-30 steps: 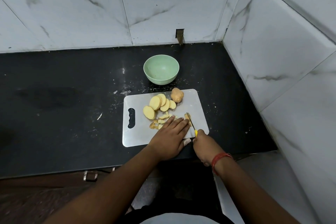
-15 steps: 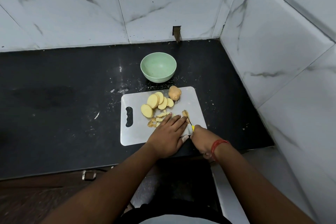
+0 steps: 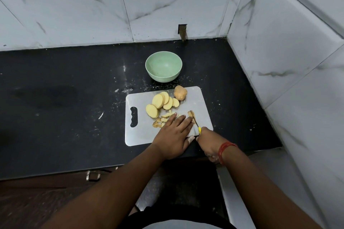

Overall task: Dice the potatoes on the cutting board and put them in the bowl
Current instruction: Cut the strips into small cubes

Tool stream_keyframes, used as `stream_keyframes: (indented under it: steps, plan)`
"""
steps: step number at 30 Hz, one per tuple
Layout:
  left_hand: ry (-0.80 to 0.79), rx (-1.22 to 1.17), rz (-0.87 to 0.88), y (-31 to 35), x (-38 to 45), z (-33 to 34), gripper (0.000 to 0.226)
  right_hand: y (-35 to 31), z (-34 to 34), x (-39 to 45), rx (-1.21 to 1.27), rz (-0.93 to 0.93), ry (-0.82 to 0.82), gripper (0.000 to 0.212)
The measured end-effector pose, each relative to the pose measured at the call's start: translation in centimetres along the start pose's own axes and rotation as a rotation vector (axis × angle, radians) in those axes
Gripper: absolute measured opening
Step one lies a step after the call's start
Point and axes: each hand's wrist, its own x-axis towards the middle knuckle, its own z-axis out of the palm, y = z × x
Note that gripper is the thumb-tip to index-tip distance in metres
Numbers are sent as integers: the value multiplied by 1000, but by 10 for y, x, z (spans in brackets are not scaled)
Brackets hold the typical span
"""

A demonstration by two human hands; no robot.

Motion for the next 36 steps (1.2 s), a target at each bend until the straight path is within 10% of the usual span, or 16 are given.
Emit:
stream_keyframes:
  steps: [36]
  plan:
    - [-44, 100, 46, -1, 5, -7, 67, 24, -9, -14, -179, -127, 104, 14]
